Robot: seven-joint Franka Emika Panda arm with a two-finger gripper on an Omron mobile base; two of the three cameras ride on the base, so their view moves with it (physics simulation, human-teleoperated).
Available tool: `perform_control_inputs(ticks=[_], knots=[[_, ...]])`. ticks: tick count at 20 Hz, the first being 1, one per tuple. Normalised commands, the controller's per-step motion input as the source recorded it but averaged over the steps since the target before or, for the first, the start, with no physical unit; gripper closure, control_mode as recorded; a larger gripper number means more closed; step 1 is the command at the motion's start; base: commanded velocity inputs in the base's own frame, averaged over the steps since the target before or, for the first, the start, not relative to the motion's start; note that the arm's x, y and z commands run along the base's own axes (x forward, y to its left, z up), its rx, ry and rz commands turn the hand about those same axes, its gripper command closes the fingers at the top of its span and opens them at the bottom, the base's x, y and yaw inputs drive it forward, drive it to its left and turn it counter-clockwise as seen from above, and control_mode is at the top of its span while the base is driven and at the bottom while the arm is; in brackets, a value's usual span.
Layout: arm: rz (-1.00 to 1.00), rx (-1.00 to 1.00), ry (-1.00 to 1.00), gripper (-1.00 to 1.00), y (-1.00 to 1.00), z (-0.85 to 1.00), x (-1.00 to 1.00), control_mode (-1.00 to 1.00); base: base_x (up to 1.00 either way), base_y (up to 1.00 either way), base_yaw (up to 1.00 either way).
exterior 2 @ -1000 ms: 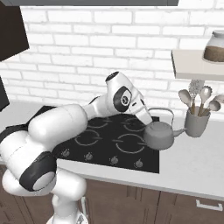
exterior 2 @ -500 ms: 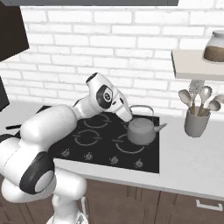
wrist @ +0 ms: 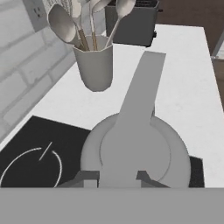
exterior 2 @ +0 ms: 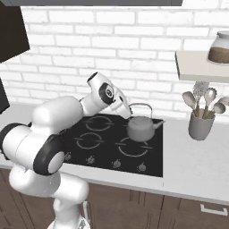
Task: Pick the kettle from the counter and place it on a stove burner. Then turn the burner on.
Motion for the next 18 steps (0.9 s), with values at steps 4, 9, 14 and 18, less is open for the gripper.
perform_control_inputs(ticks=[4, 9, 14, 18], knots=[[0.0, 0.0, 0.0, 1.0, 0.19, -0.22, 0.04, -1.0, 0.0, 0.0, 0.0], [0.0, 0.0, 0.0, 1.0, 0.2, -0.17, 0.0, -1.0, 0.0, 0.0, 0.0], [0.0, 0.0, 0.0, 1.0, 0.06, -0.17, 0.07, -1.0, 0.0, 0.0, 0.0], [0.0, 0.0, 0.02, 1.0, 0.0, -0.25, 0.17, -1.0, 0.0, 0.0, 0.0]])
